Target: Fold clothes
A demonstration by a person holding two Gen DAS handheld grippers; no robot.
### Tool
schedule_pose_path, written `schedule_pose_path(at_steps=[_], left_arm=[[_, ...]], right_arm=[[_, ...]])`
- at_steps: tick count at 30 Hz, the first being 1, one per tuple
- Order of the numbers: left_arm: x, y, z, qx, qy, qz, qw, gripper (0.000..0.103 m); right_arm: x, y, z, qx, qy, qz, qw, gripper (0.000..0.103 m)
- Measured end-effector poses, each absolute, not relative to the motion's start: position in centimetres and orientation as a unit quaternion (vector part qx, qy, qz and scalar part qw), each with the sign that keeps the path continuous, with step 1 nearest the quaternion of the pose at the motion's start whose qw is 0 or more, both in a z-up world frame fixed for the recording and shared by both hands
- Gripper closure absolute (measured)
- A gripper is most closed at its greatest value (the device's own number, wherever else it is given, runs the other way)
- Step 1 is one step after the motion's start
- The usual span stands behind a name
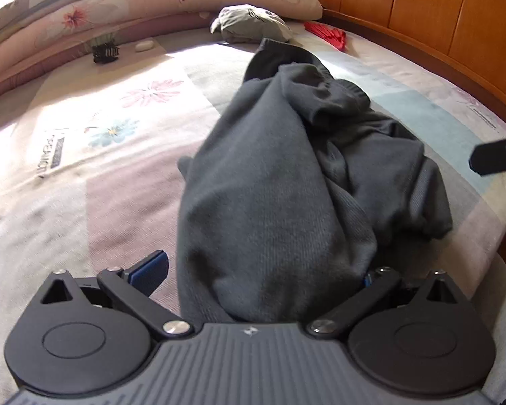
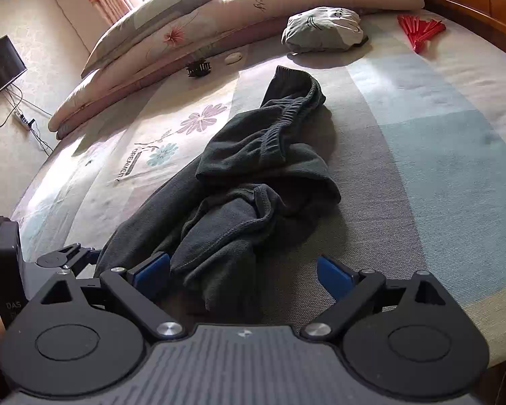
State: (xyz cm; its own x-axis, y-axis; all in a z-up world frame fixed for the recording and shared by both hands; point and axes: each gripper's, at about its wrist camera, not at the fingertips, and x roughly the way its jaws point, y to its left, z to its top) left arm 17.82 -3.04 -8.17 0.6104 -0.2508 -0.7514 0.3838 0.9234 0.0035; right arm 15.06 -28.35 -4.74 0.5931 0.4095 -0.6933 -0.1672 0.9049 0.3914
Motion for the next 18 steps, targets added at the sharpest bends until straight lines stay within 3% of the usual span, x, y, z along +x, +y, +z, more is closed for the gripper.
schedule_pose_path(at_steps=[18], left_arm=[[22.9, 5.2, -3.8, 0.103, 0.376, -0.066, 0.918, 0.001]], right_arm=[[15.9, -28.6, -5.3, 0.146, 0.424, 0.158, 0.88, 0.006]])
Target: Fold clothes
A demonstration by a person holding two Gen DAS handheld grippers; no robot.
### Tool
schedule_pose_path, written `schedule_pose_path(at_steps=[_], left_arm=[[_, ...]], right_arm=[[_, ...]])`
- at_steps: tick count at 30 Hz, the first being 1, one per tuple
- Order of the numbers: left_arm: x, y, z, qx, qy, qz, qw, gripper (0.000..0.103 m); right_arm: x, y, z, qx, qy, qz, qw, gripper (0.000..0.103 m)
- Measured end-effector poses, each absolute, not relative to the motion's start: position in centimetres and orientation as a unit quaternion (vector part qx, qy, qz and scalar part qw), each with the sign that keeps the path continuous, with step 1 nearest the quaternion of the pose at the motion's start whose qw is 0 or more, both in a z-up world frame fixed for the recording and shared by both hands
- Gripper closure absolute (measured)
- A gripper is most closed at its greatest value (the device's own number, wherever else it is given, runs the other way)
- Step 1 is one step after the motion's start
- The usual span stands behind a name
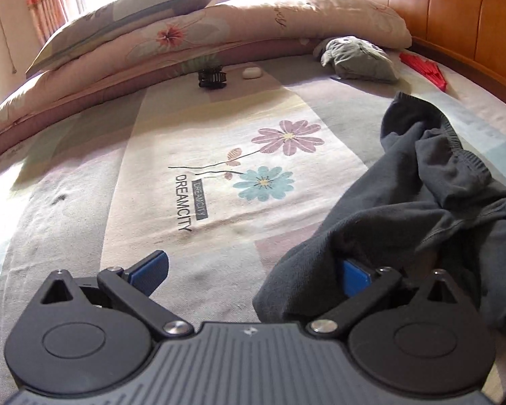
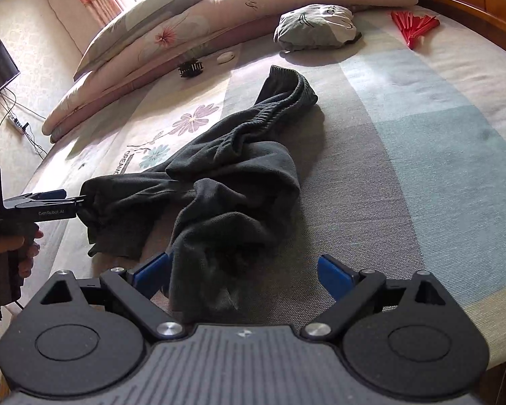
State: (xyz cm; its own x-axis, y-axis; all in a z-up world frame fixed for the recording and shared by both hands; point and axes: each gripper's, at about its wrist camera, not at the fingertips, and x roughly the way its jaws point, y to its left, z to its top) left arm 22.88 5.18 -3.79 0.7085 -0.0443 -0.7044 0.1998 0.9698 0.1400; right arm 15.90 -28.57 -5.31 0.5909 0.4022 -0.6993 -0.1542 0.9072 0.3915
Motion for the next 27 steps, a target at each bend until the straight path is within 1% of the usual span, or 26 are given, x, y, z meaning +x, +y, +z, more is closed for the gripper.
schedule_pose_path(at_steps=[7, 10, 14, 18, 23, 27], left_arm=[[19.4, 3.3, -5.8, 0.069, 0.4, -0.132, 0.904, 0.001], [18.7, 2.8, -7.0, 0.06, 0.41, -0.131, 0.9, 0.001], [19.8, 2.8, -8.9, 0.08, 0.429, -0.086, 0.895, 0.001], [20.8, 4.8, -9.1, 0.036, 0.437, -0.051, 0.897, 0.001], [20.9, 6.8, -8.9, 0.03, 0.449, -0.018, 0.893, 0.001], [19.2, 6.4, -8.1, 0.041, 0.46, -0.054, 0.885, 0.001]], right_arm=[[16.0, -27.7, -5.3, 0.142, 0.43, 0.169, 0.876, 0.006], [15.9, -27.2, -5.3, 0.14, 0.431, 0.174, 0.874, 0.006], [15.9, -26.9, -5.2, 0.138, 0.431, 0.177, 0.874, 0.006], [15.9, -26.9, -5.1, 0.136, 0.43, 0.174, 0.875, 0.006], [16.0, -27.0, -5.1, 0.13, 0.43, 0.171, 0.877, 0.006], [16.6, -26.7, -4.8, 0.11, 0.423, 0.179, 0.882, 0.006]])
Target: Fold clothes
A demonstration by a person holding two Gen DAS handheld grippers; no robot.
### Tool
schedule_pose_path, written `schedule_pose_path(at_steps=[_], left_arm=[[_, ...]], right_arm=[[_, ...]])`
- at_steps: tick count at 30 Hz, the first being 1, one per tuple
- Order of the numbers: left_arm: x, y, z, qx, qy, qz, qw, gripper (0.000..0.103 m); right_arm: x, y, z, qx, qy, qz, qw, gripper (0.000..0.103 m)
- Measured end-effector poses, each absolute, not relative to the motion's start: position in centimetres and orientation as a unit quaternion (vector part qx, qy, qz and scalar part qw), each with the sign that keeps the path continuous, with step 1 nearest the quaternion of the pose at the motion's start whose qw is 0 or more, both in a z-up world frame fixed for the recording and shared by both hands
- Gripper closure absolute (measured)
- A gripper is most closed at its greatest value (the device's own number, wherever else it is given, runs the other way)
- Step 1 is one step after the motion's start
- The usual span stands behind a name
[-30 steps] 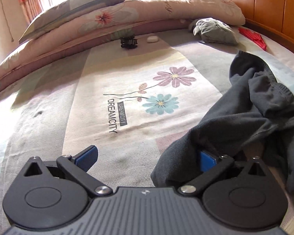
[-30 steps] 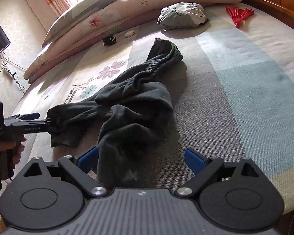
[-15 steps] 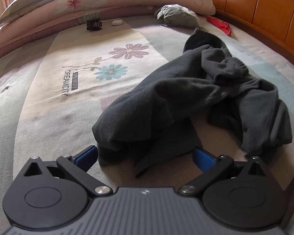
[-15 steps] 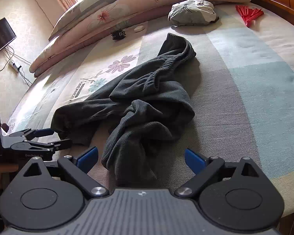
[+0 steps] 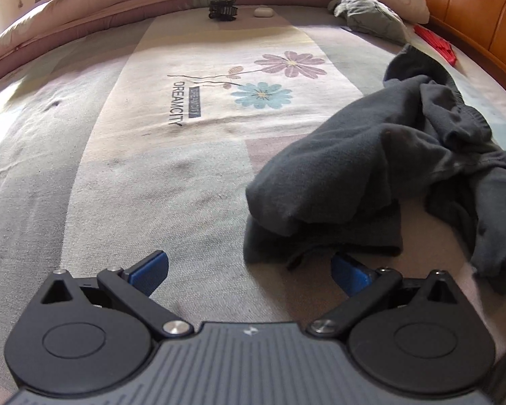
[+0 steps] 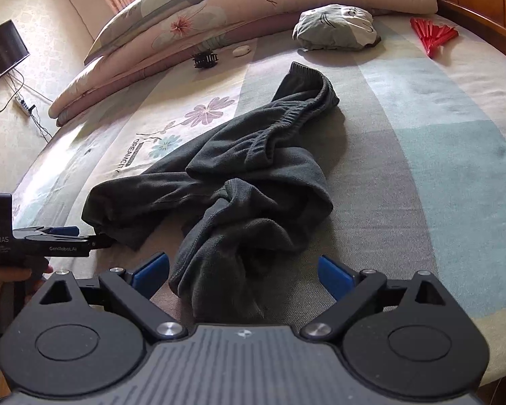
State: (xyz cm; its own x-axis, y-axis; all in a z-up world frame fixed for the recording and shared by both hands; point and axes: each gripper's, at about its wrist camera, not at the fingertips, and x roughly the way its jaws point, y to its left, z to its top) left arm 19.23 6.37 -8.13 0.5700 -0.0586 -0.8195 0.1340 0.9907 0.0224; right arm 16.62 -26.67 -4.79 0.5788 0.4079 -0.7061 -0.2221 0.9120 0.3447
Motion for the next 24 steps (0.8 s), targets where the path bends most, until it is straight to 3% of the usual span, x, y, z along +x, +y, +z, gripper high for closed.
schedule_pose_path(at_steps=[7, 11, 17, 24], left_arm=[[15.9, 4.4, -6.9, 0.034, 0.448, -0.135, 0.883, 0.001], [15.3, 4.1, -7.3, 0.008, 0.446, -0.141, 0.884, 0.001], [15.4, 4.4, -8.2, -0.007, 0.451, -0.139, 0.881, 0.001], [15.8, 4.4, -8.1, 0.001, 0.441, -0.134, 0.887, 0.001]], right_arm=[[19.7, -25.0, -3.7, 0.049, 0.395, 0.196, 0.896, 0.021], [23.0, -25.6, -4.1, 0.091, 0.395, 0.233, 0.884, 0.029], [27.7, -26.9, -7.2, 0.185, 0.448, 0.226, 0.845, 0.03], [29.8, -28.4, -9.7, 0.287, 0.444, 0.245, 0.813, 0.03]])
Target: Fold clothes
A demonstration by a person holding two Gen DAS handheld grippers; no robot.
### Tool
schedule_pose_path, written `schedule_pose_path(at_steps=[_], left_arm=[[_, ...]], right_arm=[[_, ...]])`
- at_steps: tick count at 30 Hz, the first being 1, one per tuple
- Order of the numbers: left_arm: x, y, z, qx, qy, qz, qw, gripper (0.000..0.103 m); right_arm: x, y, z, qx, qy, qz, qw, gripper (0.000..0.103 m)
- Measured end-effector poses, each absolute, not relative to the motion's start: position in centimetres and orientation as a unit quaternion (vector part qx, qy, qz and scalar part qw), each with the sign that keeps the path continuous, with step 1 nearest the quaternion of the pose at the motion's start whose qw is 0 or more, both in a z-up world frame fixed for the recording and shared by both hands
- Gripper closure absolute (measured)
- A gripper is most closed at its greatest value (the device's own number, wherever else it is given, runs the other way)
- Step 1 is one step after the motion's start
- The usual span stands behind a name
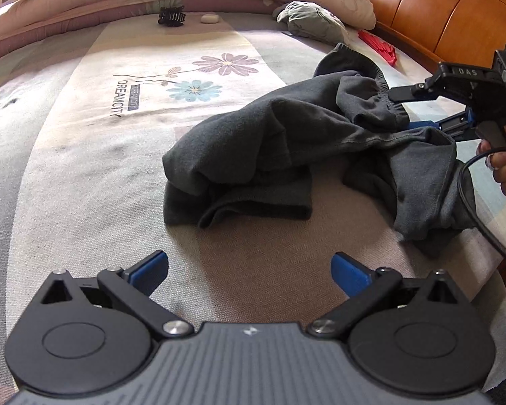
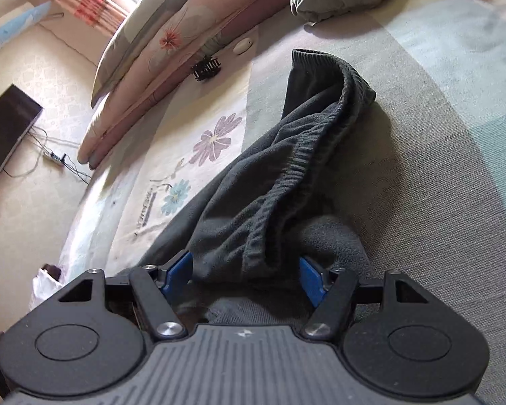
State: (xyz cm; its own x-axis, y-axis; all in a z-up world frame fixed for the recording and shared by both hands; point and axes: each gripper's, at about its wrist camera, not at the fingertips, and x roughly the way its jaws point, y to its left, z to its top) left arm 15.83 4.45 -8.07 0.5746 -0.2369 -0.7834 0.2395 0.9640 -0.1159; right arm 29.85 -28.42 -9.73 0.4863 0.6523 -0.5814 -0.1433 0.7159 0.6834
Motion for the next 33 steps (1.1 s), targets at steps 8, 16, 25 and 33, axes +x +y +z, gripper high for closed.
schedule_pose_path(at_steps=[8, 16, 25, 33], left_arm=[[16.2, 4.1, -8.6, -0.006, 0.449, -0.14, 0.882, 0.001], [16.0, 3.8, -8.9, -0.003, 0.456, -0.138, 0.879, 0.001], [15.0, 3.6, -8.2, 0.001, 0.45, -0.141, 0.882, 0.001], [14.6, 3.2, -7.7, 0.008, 0.444, -0.145, 0.884, 0.001]], right_arm=[[30.9, -29.1, -12.9, 0.375, 0.428, 0.293, 0.768, 0.034], [30.7, -29.7, -13.4, 0.391, 0.413, 0.277, 0.775, 0.082], [30.5, -28.7, -12.9, 0.353, 0.409, 0.232, 0.809, 0.091], [28.2, -33.6, -7.6, 0.25, 0.39, 0.16, 0.872, 0.092]])
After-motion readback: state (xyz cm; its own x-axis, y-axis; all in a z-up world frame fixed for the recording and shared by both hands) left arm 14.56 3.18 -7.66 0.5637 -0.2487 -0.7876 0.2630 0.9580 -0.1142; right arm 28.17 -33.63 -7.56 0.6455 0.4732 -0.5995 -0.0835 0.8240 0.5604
